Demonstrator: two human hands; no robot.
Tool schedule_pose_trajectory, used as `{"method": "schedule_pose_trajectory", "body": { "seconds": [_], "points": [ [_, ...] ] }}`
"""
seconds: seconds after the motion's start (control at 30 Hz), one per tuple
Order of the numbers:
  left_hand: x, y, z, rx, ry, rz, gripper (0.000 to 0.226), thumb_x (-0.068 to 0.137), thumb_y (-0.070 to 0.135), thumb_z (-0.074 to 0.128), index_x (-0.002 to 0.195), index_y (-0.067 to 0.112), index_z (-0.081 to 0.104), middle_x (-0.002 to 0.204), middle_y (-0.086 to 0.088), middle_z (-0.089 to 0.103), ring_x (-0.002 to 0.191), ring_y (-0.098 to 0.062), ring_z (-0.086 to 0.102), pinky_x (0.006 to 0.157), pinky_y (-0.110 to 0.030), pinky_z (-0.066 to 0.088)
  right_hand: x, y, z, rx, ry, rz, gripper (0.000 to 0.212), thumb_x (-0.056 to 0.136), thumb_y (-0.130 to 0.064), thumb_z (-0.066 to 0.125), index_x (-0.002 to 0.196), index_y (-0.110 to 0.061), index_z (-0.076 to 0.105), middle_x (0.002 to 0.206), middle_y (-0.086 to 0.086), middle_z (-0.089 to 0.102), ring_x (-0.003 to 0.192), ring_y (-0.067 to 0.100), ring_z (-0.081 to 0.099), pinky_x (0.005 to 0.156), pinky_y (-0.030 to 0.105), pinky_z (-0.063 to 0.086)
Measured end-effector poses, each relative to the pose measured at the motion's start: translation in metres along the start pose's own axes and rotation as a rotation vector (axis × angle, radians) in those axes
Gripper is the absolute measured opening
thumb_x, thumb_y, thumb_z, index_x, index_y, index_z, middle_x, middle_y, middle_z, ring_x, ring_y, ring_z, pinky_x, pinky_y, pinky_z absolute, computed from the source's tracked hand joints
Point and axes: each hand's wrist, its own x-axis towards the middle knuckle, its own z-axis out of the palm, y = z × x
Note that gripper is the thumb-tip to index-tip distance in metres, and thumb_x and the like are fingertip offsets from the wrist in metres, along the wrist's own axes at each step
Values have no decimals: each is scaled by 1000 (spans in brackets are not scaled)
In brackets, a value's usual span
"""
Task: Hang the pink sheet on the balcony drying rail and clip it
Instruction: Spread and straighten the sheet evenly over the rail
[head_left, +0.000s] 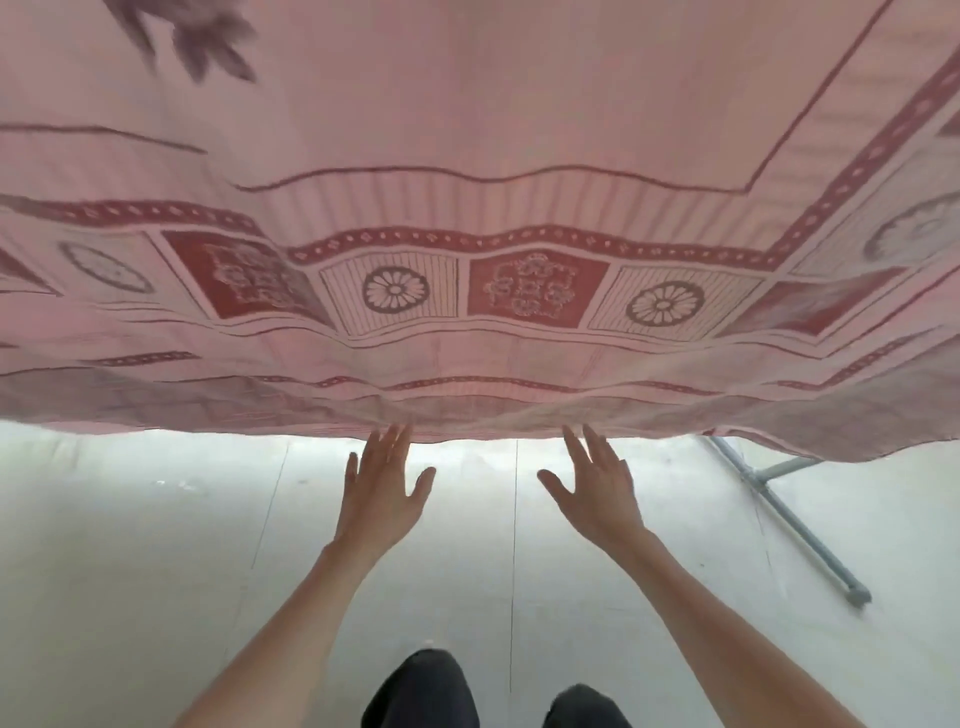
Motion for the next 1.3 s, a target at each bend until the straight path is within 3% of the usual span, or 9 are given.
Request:
{"method": "schedule_pose_trajectory", "body": {
  "seconds": [0.1, 0.23, 0.37, 0.5, 0.63, 0.77, 0.83, 0.97, 1.3],
  "points": [
    [-44, 35, -87, 11, 131, 53, 67, 86, 52, 28, 144, 19, 26, 152, -2, 27, 142, -27, 19, 114, -48, 16, -42, -71, -76, -5, 59, -171, 70, 92, -52, 40, 149, -26, 7, 159, 3, 4, 146, 22, 3, 118, 42, 7],
    [-110, 50, -171, -33, 221, -63, 73, 81, 55, 20, 143, 19, 28, 151, -3, 29, 142, -26, 19, 114, -47, 13, -92, -142, -140, 3, 67, -332, 69, 92, -52, 39, 149, -28, 8, 158, 2, 6, 146, 22, 4, 118, 43, 6],
    [-168, 35, -200, -38, 207, -234, 79, 76, 59, 11, 145, 22, 25, 154, -2, 22, 144, -23, 12, 115, -46, 9, -124, -182, -150, -12, -16, -410, 69, 92, -52, 40, 149, -29, 7, 158, 1, 7, 146, 21, 6, 117, 41, 6],
    [-220, 4, -209, -44, 190, -392, 71, 81, 54, 19, 145, 24, 21, 155, -2, 17, 144, -24, 9, 114, -45, 11, -148, -222, -134, -65, -133, -489, 69, 92, -53, 40, 149, -30, 7, 158, 0, 8, 145, 20, 8, 117, 39, 6],
    [-261, -38, -234, -74, 274, -526, 59, 90, 45, 32, 145, 24, 22, 155, -3, 18, 144, -25, 9, 114, -44, 11, -157, -282, -119, -114, -182, -609, 70, 92, -54, 39, 149, -30, 6, 158, 1, 8, 145, 21, 9, 117, 43, 8],
    [-277, -87, -276, -114, 366, -573, 70, 81, 51, 18, 144, 22, 27, 154, -6, 22, 143, -26, 12, 115, -43, 11, -161, -351, -100, -171, -195, -706, 71, 92, -57, 34, 149, -31, 2, 158, -1, 5, 146, 21, 6, 116, 43, 3],
    [-277, -119, -300, -118, 394, -563, 75, 78, 57, 14, 144, 23, 26, 154, -5, 21, 144, -26, 11, 115, -42, 10, -159, -391, -88, -191, -201, -740, 71, 92, -58, 33, 148, -32, 0, 159, 0, 4, 146, 21, 5, 117, 42, 4],
    [-271, -193, -348, -87, 371, -527, 56, 95, 38, 35, 146, 24, 18, 156, -2, 12, 145, -22, 4, 116, -40, 6, -159, -484, -65, -155, -174, -745, 70, 92, -55, 36, 149, -30, 3, 158, 1, 5, 146, 22, 6, 118, 44, 9],
    [-284, -361, -493, -27, 444, -502, 66, 83, 44, 25, 145, 20, 24, 155, -6, 18, 144, -25, 9, 115, -39, 9, -185, -704, -15, -144, -74, -883, 70, 92, -55, 40, 149, -26, 10, 156, 7, 16, 143, 26, 17, 116, 46, 18]
  ]
}}
